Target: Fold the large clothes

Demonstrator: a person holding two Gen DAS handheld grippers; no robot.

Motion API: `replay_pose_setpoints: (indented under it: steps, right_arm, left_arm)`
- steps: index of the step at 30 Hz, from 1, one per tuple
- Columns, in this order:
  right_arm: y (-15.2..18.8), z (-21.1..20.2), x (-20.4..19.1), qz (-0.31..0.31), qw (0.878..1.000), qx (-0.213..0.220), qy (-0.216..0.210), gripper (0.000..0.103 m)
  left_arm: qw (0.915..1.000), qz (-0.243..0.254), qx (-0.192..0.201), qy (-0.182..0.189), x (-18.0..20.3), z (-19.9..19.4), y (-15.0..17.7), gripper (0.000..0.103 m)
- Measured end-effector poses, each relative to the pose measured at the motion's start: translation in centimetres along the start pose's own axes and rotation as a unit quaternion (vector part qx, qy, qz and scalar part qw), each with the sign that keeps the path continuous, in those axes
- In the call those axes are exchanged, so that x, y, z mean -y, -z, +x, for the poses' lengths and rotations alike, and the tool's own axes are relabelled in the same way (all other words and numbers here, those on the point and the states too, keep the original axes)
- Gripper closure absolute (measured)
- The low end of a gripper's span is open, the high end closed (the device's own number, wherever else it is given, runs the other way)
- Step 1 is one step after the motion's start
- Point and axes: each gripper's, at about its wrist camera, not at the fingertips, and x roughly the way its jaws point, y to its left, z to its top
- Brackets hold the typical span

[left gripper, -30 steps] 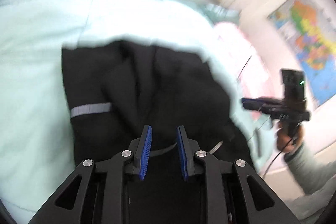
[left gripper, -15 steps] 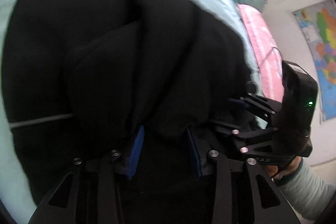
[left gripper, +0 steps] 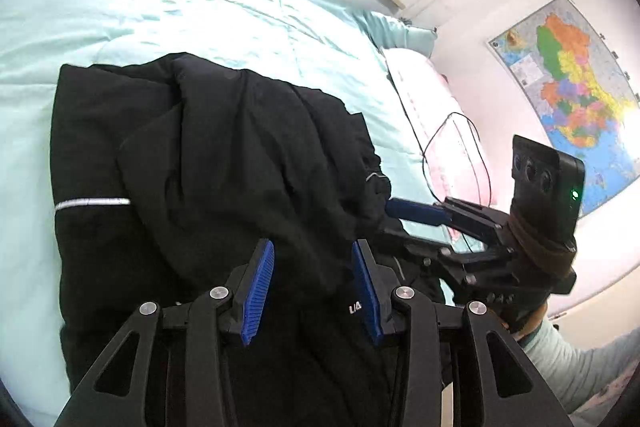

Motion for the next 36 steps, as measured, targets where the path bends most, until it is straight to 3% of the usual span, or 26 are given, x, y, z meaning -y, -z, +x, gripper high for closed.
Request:
replay_pose_setpoints:
  steps: [2, 7, 8, 13, 18, 21, 25, 28, 29, 32, 36]
  right_arm:
    - [0.7, 2.1, 0.8, -0.006, 1.0, -0.012, 0.003, 0.043]
    - [4.1, 10.1, 2.8, 0.003, 0.996, -0.072, 0.048, 0.044]
    - [4.5, 10.4, 2.9, 0.005, 0.997, -0.068, 0.047, 0.044]
    - [6.1, 10.0, 2.2, -0.005, 0.998, -0.013, 0.059, 0.044]
    - [8.0, 7.3, 2.0, -0.003, 0.998, 0.029, 0.055, 0.043]
    - [10.4, 4.1, 1.9, 0.02, 0.998, 0.054, 0.04, 0.043]
    - [15.2, -1.6, 1.9, 0.04, 0.994, 0.087, 0.061, 0.042]
    - [17.9, -5.0, 2.3, 0.048, 0.991, 0.103, 0.075, 0.042]
    - [18.8, -6.0, 2.8, 0.052, 0.989, 0.107, 0.082, 0.042]
    - [21.2, -8.2, 4.0, 0.076, 0.986, 0.113, 0.093, 0.042]
    - [24.5, -9.6, 6.0, 0.11, 0.981, 0.111, 0.117, 0.042]
  left_arm:
    - [0.9996, -0.001, 0.01, -0.027, -1.0, 0.9, 0.7, 0.061]
    - [0.9971, -0.021, -0.029, -0.067, -5.2, 6.3, 3.3, 0.062]
    - [0.9962, -0.027, -0.035, -0.076, -5.9, 7.1, 3.8, 0.064]
    - [0.9972, -0.015, 0.009, -0.073, -6.7, 6.3, 5.9, 0.065]
    - [0.9943, 0.034, 0.047, -0.09, -4.1, 3.2, 8.7, 0.065]
    - [0.9918, 0.058, 0.076, -0.084, -1.9, 0.0, 11.0, 0.065]
    - [0.9895, 0.061, 0.104, -0.08, 0.1, -5.3, 15.3, 0.065]
    - [0.9848, 0.067, 0.121, -0.104, 0.3, -9.6, 17.9, 0.055]
    - [0.9828, 0.063, 0.129, -0.116, 0.1, -11.2, 19.4, 0.05]
    - [0.9815, 0.031, 0.141, -0.125, -1.6, -14.7, 22.2, 0.049]
    - [0.9825, -0.031, 0.144, -0.114, -4.0, -16.1, 24.6, 0.049]
